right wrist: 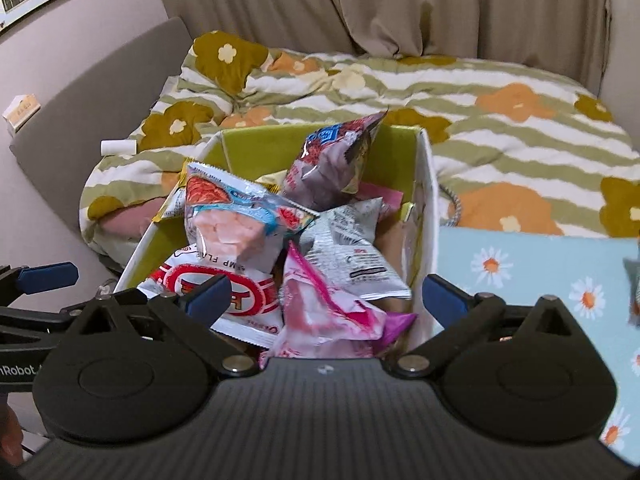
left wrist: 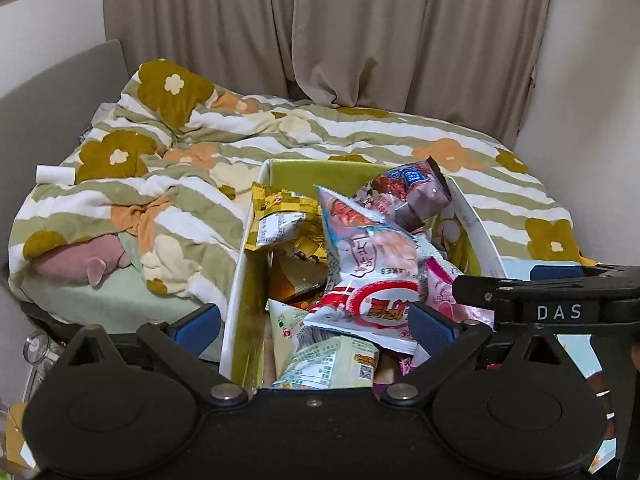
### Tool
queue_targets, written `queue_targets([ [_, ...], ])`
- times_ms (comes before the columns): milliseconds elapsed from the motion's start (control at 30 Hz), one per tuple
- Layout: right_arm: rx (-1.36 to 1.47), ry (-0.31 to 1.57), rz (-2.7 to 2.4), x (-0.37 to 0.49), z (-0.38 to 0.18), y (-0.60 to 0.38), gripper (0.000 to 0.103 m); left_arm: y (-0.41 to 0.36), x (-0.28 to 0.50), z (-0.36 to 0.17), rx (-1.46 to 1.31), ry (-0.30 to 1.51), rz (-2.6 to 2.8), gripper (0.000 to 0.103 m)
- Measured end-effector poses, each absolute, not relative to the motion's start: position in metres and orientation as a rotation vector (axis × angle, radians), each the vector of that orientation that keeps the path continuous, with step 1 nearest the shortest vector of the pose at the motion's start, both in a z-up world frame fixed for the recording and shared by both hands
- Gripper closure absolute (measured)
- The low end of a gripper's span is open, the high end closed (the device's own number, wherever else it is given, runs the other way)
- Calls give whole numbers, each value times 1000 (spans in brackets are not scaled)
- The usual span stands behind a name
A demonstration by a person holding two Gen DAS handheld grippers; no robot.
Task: Organize snacks
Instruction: 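Carry both bags to the yellow box and release them inside, then move both tools back over the last two snack bags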
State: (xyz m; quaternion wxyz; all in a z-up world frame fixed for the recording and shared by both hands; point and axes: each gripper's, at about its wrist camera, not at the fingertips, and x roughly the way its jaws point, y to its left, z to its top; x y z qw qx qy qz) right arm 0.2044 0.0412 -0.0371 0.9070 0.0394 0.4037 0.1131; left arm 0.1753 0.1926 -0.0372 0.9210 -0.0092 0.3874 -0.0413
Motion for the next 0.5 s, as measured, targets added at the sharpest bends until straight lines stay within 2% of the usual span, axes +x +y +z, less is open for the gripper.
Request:
queue_targets([
  [500,104,761,148,173,5,13,0,168,166,-4,26,738,-175,2],
])
